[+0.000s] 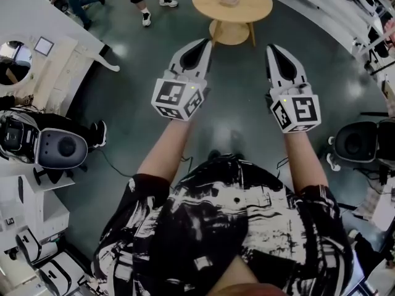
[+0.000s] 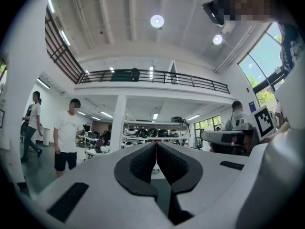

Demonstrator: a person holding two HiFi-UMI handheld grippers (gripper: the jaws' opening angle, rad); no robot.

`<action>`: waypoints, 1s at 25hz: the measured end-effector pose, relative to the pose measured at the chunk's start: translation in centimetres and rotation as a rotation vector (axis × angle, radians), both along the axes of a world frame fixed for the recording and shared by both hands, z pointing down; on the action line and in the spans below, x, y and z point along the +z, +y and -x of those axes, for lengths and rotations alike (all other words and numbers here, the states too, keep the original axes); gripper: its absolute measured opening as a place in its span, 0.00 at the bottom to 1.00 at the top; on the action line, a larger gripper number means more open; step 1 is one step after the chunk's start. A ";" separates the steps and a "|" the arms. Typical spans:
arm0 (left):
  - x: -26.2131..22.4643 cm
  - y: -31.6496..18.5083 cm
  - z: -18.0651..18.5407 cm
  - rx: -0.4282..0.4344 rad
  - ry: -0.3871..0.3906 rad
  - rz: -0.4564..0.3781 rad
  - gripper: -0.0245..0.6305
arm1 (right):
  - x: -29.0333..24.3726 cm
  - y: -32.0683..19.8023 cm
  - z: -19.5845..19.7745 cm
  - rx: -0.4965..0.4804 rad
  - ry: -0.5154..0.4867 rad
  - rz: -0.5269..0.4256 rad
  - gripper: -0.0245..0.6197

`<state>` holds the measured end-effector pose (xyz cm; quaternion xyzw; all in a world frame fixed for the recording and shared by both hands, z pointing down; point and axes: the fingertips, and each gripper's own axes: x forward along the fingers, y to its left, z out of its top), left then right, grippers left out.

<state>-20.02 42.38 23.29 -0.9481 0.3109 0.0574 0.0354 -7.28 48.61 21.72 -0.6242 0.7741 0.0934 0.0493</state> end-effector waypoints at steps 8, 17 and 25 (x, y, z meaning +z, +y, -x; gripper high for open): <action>0.0 0.1 -0.1 0.005 0.004 0.000 0.04 | 0.3 0.2 -0.4 -0.002 -0.007 -0.006 0.04; 0.0 0.3 0.3 0.001 0.011 0.001 0.04 | -0.5 0.5 -2.4 0.027 -0.094 -0.096 0.93; 0.3 -0.4 1.4 -0.009 0.012 0.001 0.04 | 0.5 0.6 -1.9 0.021 -0.081 -0.065 0.93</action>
